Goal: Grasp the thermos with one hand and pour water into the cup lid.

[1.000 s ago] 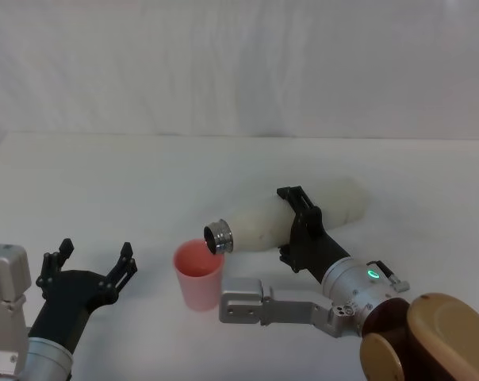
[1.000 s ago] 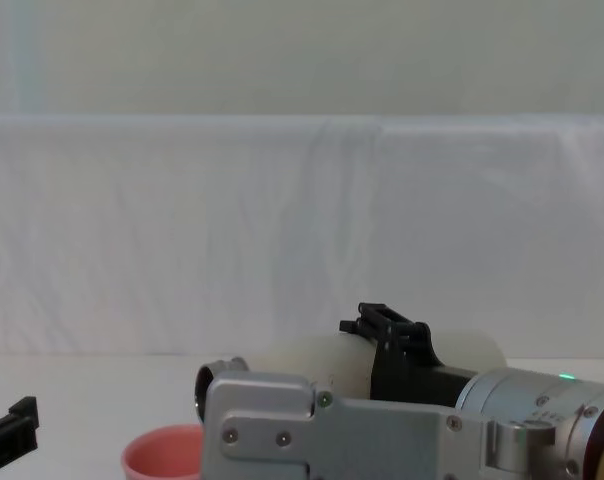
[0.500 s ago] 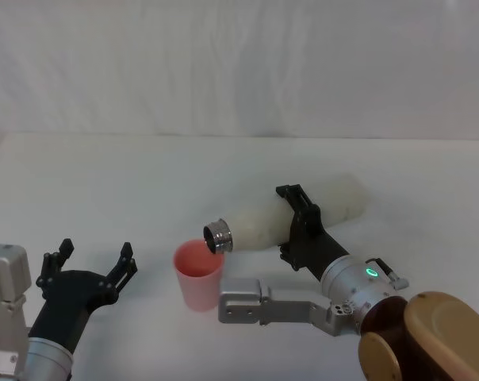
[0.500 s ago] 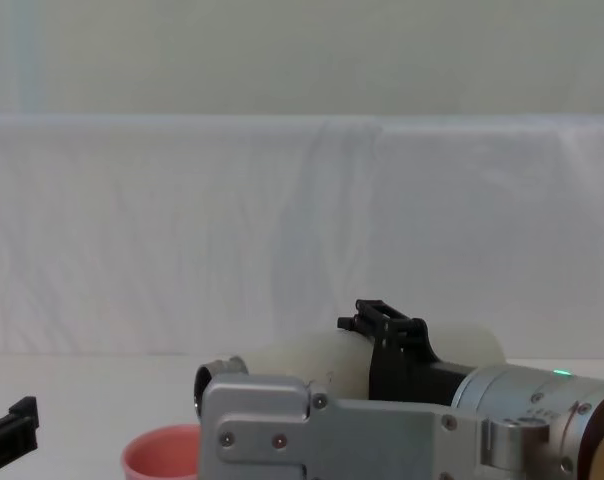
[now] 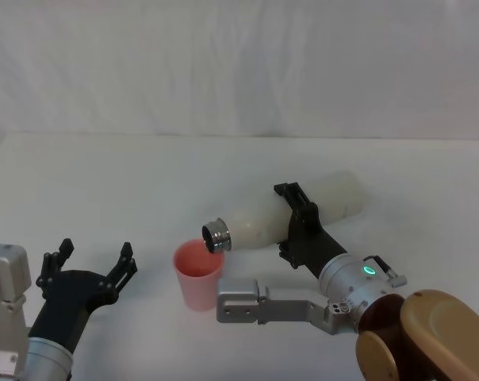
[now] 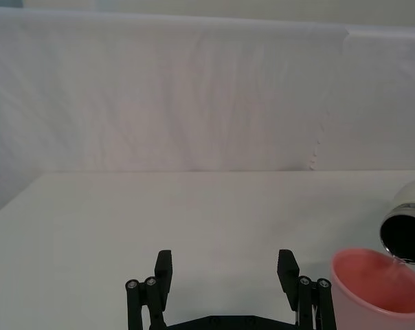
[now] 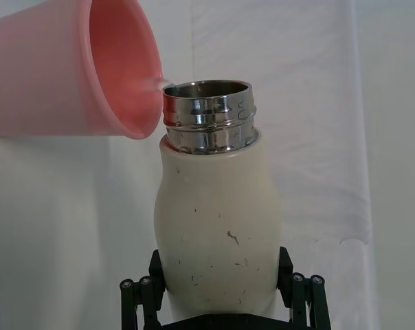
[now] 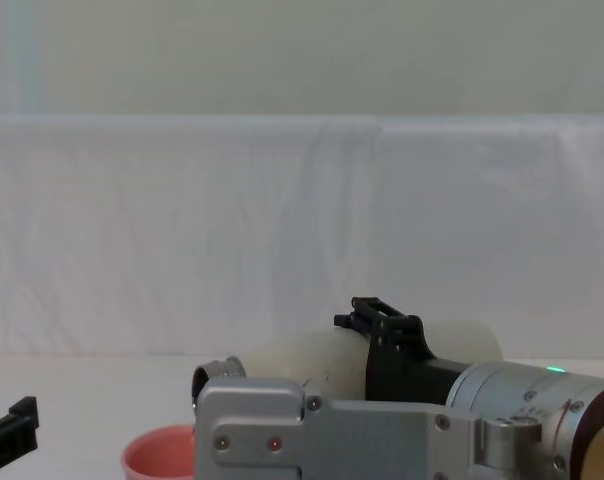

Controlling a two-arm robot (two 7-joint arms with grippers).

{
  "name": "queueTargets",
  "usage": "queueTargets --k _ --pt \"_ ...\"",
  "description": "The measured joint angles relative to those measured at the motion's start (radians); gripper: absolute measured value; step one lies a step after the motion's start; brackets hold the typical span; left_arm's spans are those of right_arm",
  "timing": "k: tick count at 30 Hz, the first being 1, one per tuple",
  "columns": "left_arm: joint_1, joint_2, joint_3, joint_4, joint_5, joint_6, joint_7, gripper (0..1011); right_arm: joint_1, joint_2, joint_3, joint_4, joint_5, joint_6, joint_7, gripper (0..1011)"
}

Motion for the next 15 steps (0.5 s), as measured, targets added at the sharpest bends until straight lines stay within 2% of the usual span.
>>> queueTargets --k 15 --pt "0.000 0.000 0.000 0.000 0.000 0.000 0.000 1001 0.010 -0.001 -0.003 0.007 -0.004 -0.001 0.000 962"
